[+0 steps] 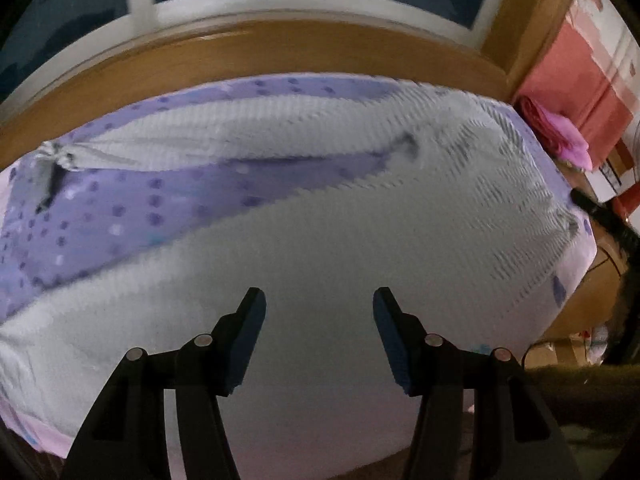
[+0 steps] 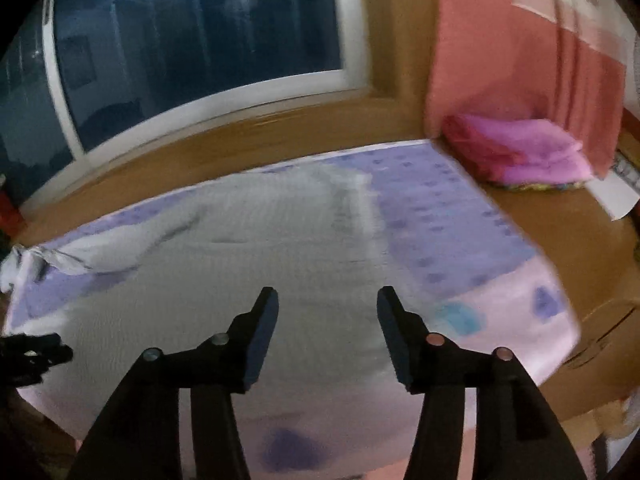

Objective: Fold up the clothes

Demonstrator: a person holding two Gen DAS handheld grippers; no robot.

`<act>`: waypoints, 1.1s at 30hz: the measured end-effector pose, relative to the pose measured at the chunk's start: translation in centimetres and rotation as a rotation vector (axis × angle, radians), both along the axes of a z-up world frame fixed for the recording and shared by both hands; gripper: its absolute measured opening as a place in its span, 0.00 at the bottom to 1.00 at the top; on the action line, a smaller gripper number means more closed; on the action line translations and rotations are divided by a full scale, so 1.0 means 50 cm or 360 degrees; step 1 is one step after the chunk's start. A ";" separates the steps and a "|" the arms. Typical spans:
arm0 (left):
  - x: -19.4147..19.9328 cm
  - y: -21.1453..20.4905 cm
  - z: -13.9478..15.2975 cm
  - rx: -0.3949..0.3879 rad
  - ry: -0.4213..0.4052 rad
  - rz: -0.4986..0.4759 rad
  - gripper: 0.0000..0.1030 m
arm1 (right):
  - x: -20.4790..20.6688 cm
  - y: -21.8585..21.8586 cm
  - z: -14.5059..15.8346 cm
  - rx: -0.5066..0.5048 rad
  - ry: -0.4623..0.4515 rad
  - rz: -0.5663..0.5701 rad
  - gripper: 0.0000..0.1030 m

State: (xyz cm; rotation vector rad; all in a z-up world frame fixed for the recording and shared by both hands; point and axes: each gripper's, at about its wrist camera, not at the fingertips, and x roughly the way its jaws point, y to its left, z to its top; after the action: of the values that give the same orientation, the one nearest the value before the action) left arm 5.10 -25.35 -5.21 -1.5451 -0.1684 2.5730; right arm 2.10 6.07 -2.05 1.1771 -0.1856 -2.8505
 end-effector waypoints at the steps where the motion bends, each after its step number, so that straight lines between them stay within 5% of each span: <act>1: 0.002 -0.021 0.002 0.0021 0.0005 0.0031 0.55 | -0.001 -0.040 -0.004 -0.0040 -0.0012 0.0046 0.52; 6: 0.015 -0.126 0.010 0.0124 0.0028 0.0185 0.55 | -0.005 -0.250 -0.030 -0.0045 -0.0058 0.0309 0.52; 12: 0.036 -0.215 0.015 0.0226 0.0046 0.0356 0.55 | -0.011 -0.393 -0.048 -0.0020 -0.0143 0.0582 0.52; 27: 0.077 -0.284 -0.001 0.0261 -0.0125 0.0524 0.56 | -0.043 -0.494 -0.066 -0.0110 -0.0169 0.0837 0.54; 33: 0.052 -0.383 0.019 0.0275 -0.0034 0.0638 0.57 | -0.044 -0.527 -0.057 -0.0084 -0.0119 0.0871 0.54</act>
State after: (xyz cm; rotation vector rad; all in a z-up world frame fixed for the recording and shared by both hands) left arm 7.71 -44.49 -4.25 -1.6104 -0.7534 2.7355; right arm -0.08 -20.27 -4.87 1.1143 0.0539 -2.3155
